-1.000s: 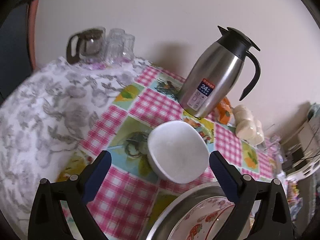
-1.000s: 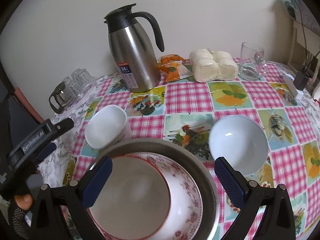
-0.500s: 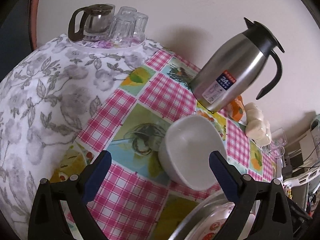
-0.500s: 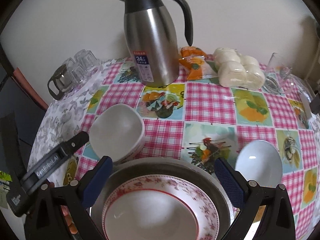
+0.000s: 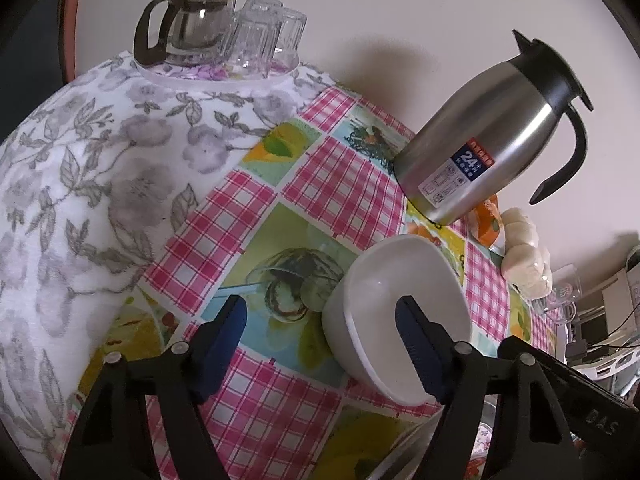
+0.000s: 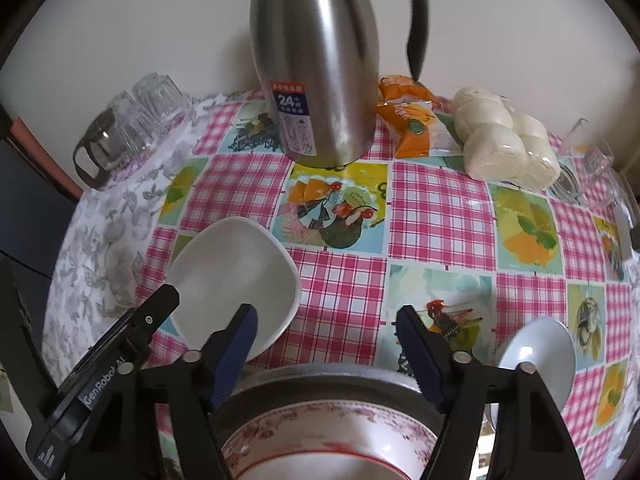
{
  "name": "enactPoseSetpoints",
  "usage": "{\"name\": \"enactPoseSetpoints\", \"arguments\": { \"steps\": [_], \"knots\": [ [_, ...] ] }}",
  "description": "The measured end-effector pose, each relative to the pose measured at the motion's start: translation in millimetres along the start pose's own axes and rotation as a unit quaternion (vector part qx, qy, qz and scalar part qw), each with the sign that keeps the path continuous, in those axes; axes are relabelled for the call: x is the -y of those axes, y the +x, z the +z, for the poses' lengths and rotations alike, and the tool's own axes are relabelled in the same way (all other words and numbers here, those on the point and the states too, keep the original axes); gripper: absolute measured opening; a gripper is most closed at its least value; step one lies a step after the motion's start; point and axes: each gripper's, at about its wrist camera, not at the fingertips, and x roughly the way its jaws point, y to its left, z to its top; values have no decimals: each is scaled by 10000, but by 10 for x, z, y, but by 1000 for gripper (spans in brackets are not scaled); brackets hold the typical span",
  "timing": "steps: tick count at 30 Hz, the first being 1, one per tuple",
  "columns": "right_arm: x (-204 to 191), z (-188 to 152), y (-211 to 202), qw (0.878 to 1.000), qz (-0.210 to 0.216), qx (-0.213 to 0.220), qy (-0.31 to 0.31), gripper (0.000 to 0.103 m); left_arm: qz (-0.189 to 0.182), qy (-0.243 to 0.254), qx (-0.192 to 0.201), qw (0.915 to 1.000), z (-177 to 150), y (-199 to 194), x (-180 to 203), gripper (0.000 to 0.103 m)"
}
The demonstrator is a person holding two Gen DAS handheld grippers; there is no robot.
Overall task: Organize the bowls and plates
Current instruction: 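Grasp the white square bowl rim with both tools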
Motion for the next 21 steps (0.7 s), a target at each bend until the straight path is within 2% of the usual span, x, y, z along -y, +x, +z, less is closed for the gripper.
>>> {"name": "enactPoseSetpoints", "arguments": {
  "steps": [1, 6, 15, 18, 21],
  "knots": [
    [-19, 8, 28, 10000, -31, -33, -31, 67, -12, -19, -23, 10000, 7, 22, -4, 77],
    [-123, 58, 194, 9996, -137, -202, -158, 65, -8, -47, -116, 9999, 37, 111, -3, 72],
    [-189, 134, 477, 9981, -259, -525, -199, 51, -95, -80, -356, 9993, 48, 289, -28, 63],
    [-180, 142, 544, 9975, -231, -648, -161, 48, -47, 6, -423, 9991, 62, 316, -15, 53],
    [-181, 152, 614, 9967, -247, -761, -149, 43, -91, -20, -540, 9985, 67, 356, -35, 48]
  ]
}}
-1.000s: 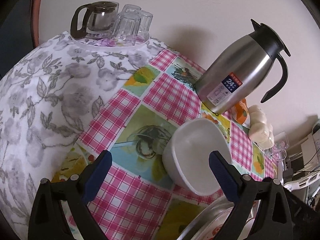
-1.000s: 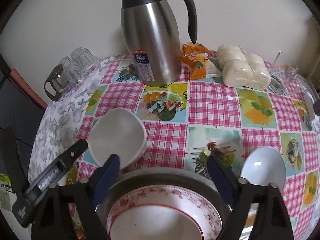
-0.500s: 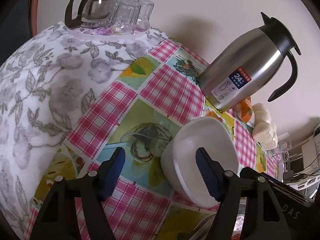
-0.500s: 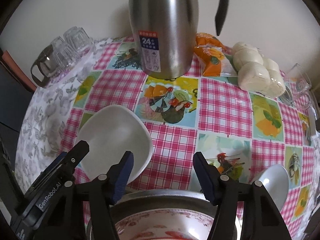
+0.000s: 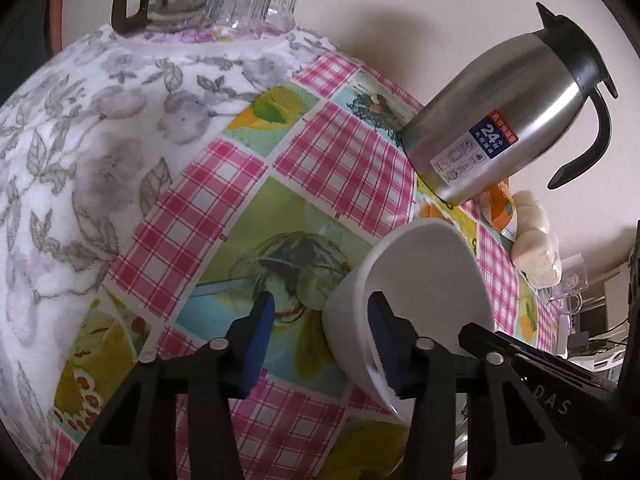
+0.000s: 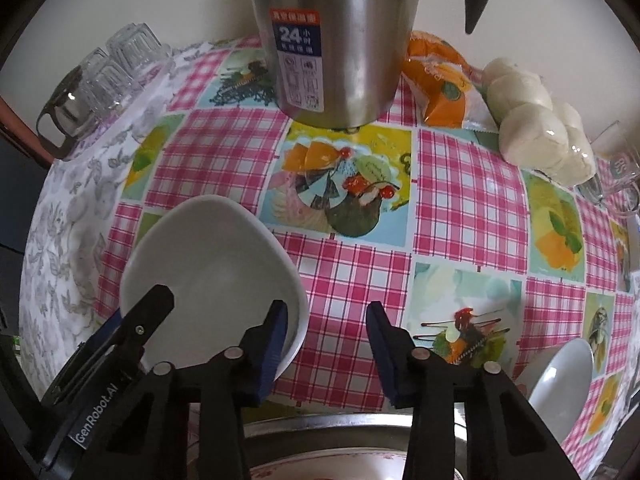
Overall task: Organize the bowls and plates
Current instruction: 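Grasp the white square bowl rim with both tools, then lift the white square bowl and carry it over the steel basin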
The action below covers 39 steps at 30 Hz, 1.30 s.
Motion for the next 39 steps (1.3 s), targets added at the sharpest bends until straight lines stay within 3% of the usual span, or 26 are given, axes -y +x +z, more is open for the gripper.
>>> {"name": "enactPoseSetpoints", "arguments": {
  "steps": [9, 14, 19, 30, 39],
  "knots": [
    [-111, -2, 111, 9997, -23, -158, -184, 30, -215, -53, -190, 9996, -1, 86, -38, 48],
    [-214, -10, 129, 9992, -35, -171, -363, 16, -490, -141, -215, 9985, 0, 104, -58, 37],
    [-258, -48, 89, 9991, -65, -111, -411, 16, -644, -204, -194, 9975, -3, 81, -73, 24],
    [-397, -80, -74, 9987, 85, 12, -505, 16, -714, -357, -173, 9967, 0, -24, -210, 21],
    [-419, -183, -362, 9978, 297, 266, -530, 16, -646, -147, 199, 9976, -4, -437, -139, 21]
  ]
}}
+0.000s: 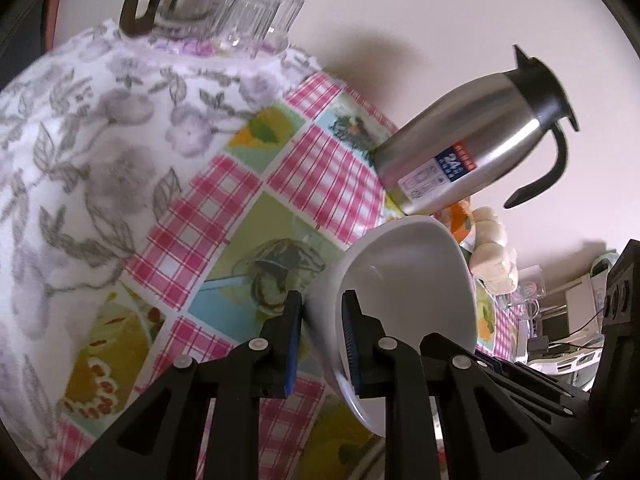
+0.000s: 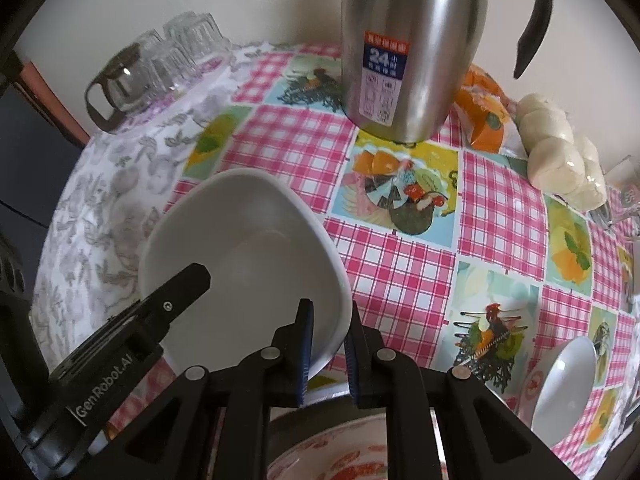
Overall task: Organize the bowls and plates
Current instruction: 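Lift the white square bowl and carry it over the steel basin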
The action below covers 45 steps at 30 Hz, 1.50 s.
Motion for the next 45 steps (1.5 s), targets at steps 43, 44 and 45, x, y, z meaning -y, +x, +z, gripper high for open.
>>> {"name": "enactPoseSetpoints", "arguments": {
  "steps": [43, 44, 45],
  "knots": [
    [893, -1496, -1382, 9701, 1020, 1832, 1221, 16, 57, 1895, 614, 9799, -954, -1033, 1264, 21],
    [919, -1528, -1377, 9690, 1061, 1848, 1251, 16, 79, 1921, 607, 9795, -977, -1030, 1273, 21],
    [941, -1555, -1367, 9682, 1094, 1858, 1271, 16, 108, 1943, 598, 9791, -1001, -1024, 1283, 21]
  ]
}}
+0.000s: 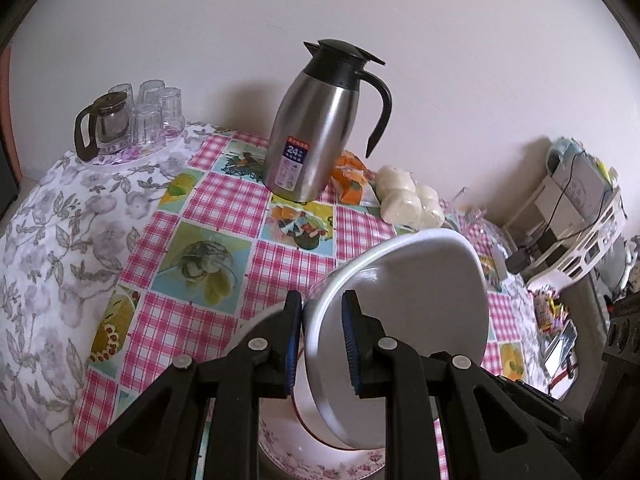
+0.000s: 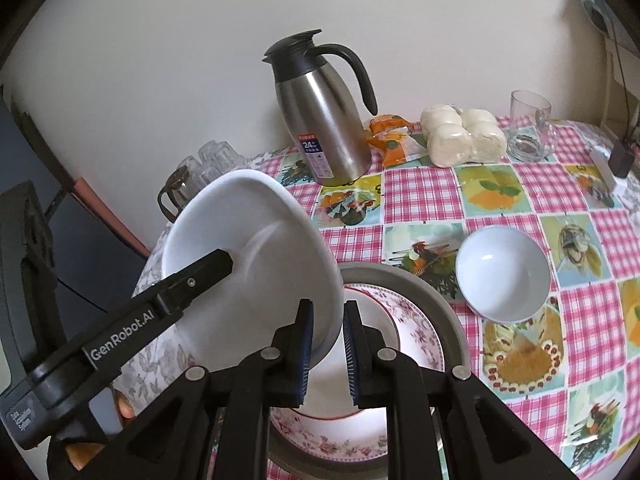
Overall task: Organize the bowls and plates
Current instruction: 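Lift the white square bowl and carry it over the steel basin, then lower the white square bowl into the red-rimmed bowl in the basin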
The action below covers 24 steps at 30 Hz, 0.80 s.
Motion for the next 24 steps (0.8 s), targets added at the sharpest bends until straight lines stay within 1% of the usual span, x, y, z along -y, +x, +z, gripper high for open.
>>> {"name": "enactPoseSetpoints", "arguments": {
  "steps": [11, 15, 24],
  "knots": [
    [155, -172, -1, 9998, 182, -73, 86, 16, 358, 200, -174, 9990, -172, 74, 127, 21],
    [183, -222, 12, 9998, 134, -126, 92, 16, 465, 229, -254, 9983, -243, 96, 150, 21],
    [237, -256, 29, 9997, 105, -206, 118, 16, 492, 246, -378, 9978, -286, 136, 171, 21]
  ]
}}
